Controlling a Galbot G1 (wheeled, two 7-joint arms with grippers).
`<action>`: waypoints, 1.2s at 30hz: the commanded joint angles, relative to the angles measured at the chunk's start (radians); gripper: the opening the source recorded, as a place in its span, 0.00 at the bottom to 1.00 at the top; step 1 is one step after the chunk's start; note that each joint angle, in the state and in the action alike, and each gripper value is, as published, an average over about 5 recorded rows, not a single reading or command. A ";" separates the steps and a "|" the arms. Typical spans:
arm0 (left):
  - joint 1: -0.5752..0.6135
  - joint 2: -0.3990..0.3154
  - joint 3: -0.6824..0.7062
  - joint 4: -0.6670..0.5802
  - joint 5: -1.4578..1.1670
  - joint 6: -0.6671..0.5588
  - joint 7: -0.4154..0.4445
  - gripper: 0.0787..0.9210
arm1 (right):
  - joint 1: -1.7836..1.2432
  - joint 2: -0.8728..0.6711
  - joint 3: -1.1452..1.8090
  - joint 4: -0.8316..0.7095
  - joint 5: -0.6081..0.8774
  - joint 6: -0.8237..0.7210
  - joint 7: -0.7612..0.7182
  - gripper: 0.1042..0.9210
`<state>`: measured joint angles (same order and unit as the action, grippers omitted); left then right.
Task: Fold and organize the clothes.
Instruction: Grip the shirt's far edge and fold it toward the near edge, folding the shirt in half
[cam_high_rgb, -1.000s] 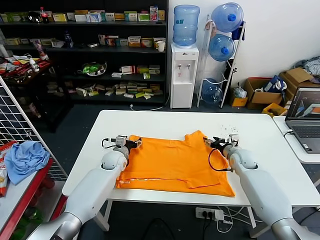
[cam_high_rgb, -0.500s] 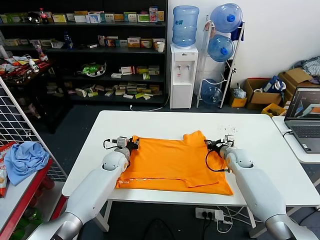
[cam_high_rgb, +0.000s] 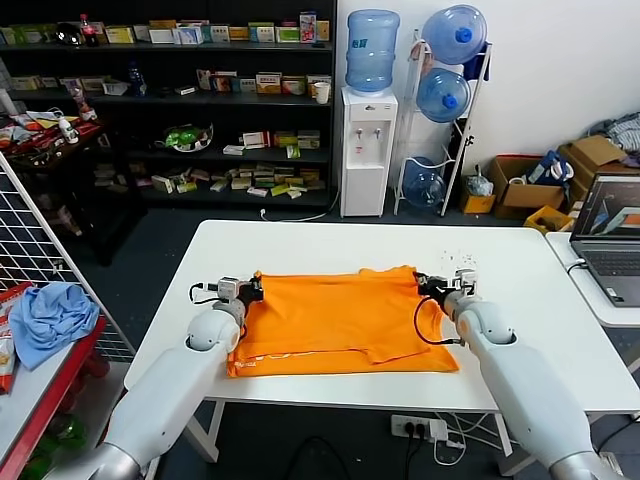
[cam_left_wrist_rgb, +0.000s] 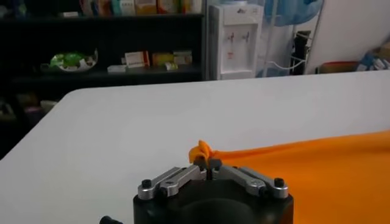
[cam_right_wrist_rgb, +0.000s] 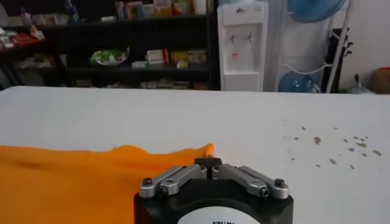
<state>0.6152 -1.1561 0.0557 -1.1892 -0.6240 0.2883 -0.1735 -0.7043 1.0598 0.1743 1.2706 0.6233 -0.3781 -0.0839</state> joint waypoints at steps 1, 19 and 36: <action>0.160 0.142 -0.013 -0.312 -0.048 -0.001 -0.029 0.02 | -0.215 -0.121 0.027 0.326 0.027 -0.015 0.081 0.02; 0.528 0.283 -0.053 -0.592 -0.005 0.033 -0.094 0.02 | -0.587 -0.208 0.113 0.587 -0.060 -0.142 0.194 0.02; 0.582 0.269 -0.141 -0.663 -0.045 0.024 -0.151 0.39 | -0.580 -0.201 0.122 0.607 -0.032 -0.130 0.228 0.39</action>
<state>1.1437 -0.8943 -0.0514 -1.8009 -0.6079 0.3113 -0.3031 -1.2477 0.8686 0.2910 1.8406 0.5878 -0.5043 0.1297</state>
